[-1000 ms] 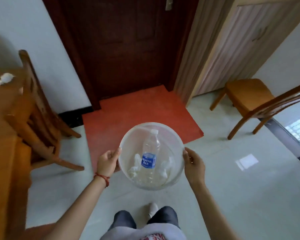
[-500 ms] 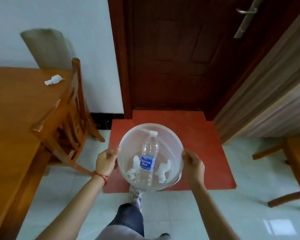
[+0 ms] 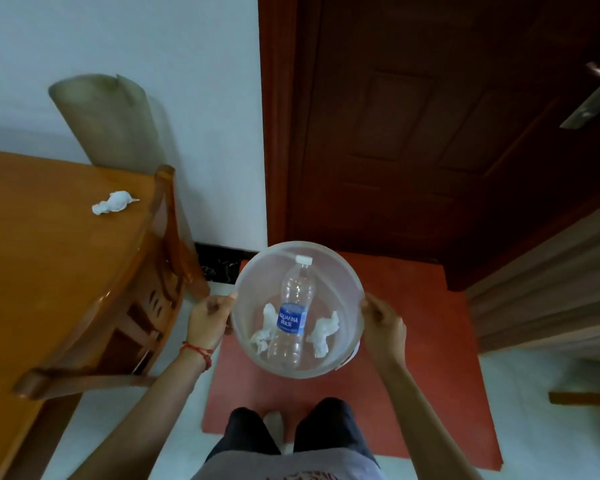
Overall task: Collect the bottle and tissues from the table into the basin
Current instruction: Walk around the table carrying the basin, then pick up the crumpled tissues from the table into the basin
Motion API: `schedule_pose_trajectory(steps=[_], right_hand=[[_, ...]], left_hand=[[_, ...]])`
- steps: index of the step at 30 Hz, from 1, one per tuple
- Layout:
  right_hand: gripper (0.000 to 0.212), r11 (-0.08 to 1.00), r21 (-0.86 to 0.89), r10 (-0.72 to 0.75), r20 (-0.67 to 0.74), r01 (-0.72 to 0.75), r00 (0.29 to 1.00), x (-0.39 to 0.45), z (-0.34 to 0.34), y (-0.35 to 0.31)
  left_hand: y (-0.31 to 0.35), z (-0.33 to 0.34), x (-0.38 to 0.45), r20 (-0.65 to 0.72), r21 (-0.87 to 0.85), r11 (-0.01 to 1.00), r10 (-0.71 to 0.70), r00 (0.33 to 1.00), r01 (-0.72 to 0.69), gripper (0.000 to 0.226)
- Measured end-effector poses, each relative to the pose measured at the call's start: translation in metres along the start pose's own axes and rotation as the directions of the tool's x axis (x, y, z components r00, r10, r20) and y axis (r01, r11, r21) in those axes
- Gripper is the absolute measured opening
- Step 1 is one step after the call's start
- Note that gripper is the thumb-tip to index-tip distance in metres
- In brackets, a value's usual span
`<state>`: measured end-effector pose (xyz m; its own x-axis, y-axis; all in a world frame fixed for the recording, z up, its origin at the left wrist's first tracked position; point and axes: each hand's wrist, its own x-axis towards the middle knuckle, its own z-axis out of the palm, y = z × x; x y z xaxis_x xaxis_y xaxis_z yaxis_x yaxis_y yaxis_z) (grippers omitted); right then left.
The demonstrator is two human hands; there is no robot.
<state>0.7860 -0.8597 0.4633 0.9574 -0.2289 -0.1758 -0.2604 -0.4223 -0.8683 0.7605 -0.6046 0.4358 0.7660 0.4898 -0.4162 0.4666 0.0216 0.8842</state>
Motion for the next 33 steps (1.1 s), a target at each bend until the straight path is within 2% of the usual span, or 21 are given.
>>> schedule_pose_trajectory(steps=[5,9,19,26,33], right_hand=[[0.02,0.999,-0.015,-0.04,0.097,0.042,0.994,0.073,0.023,-0.019],[0.024,0.994,-0.048,-0.085,0.208,0.097,0.974,0.141,0.042,-0.032],[0.028,0.955,-0.133,-0.163,0.508,0.264,0.846,0.292,0.092,-0.075],[0.027,0.923,-0.157,-0.179,0.636,0.352,0.751,0.339,0.149,-0.1],[0.027,0.899,-0.161,-0.174,0.721,0.406,0.671,0.359,0.219,-0.123]], left_hand=[[0.019,0.02,0.045,-0.081,-0.031,0.999,-0.033,0.996,0.031,0.017],[0.027,0.038,0.08,-0.161,-0.039,0.999,-0.037,0.986,0.031,0.025],[0.057,0.088,0.124,-0.439,-0.158,0.984,-0.145,0.887,0.083,0.025],[0.062,0.093,0.146,-0.52,-0.281,0.949,-0.277,0.808,0.145,0.017],[0.055,0.073,0.183,-0.584,-0.331,0.929,-0.341,0.736,0.168,0.019]])
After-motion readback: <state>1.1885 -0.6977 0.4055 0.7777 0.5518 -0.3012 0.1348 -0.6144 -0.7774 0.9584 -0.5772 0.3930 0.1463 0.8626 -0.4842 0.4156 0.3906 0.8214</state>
